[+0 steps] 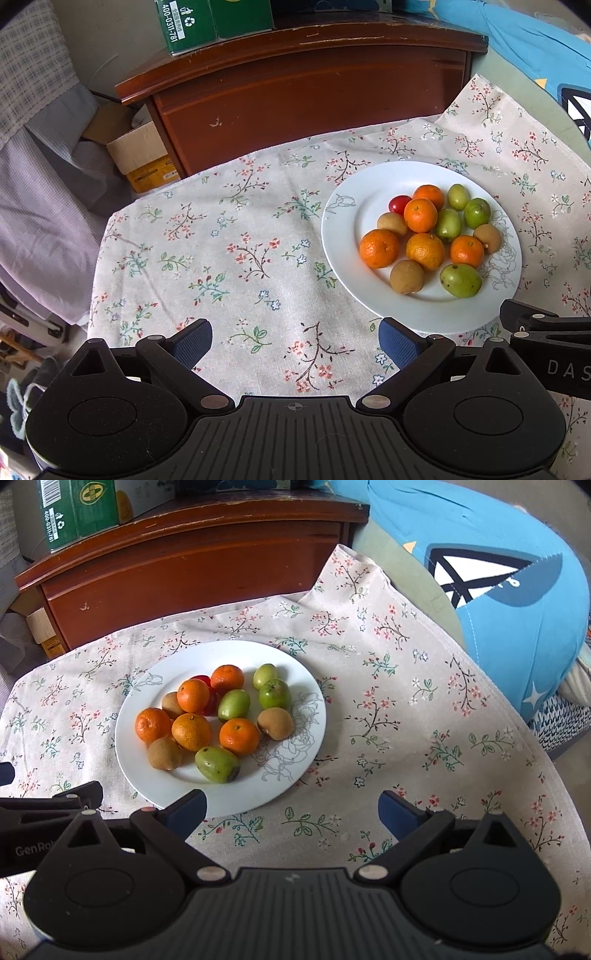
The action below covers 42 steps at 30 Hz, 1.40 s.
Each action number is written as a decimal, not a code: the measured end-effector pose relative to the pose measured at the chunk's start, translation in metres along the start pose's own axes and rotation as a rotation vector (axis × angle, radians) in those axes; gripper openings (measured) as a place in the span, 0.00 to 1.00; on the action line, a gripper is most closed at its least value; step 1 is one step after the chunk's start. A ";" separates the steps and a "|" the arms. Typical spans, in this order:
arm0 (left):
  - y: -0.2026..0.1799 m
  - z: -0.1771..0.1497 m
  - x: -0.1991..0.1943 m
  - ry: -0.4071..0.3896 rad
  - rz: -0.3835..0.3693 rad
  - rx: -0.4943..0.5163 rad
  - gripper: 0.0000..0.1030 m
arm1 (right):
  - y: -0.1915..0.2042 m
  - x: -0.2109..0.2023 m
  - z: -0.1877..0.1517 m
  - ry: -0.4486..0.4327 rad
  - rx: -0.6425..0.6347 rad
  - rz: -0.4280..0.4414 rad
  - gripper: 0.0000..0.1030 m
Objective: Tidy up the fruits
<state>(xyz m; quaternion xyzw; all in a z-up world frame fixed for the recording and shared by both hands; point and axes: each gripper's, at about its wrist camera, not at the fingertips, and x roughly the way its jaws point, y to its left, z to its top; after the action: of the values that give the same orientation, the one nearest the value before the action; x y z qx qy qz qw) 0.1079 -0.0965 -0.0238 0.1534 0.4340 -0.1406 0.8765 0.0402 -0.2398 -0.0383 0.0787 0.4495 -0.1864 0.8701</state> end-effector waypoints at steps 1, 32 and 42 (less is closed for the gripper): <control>0.001 -0.001 -0.001 -0.002 0.003 0.001 0.95 | 0.001 -0.001 -0.001 -0.004 -0.009 0.001 0.96; 0.051 -0.086 -0.072 -0.023 -0.079 -0.150 0.95 | -0.003 -0.006 -0.095 -0.070 0.011 0.169 0.97; 0.056 -0.089 -0.074 -0.021 -0.092 -0.173 0.95 | 0.016 0.008 -0.100 -0.158 -0.068 0.113 1.00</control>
<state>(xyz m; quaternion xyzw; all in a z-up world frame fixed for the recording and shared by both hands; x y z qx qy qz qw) 0.0222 -0.0020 -0.0074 0.0554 0.4418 -0.1441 0.8837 -0.0250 -0.1962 -0.1035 0.0593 0.3804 -0.1275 0.9141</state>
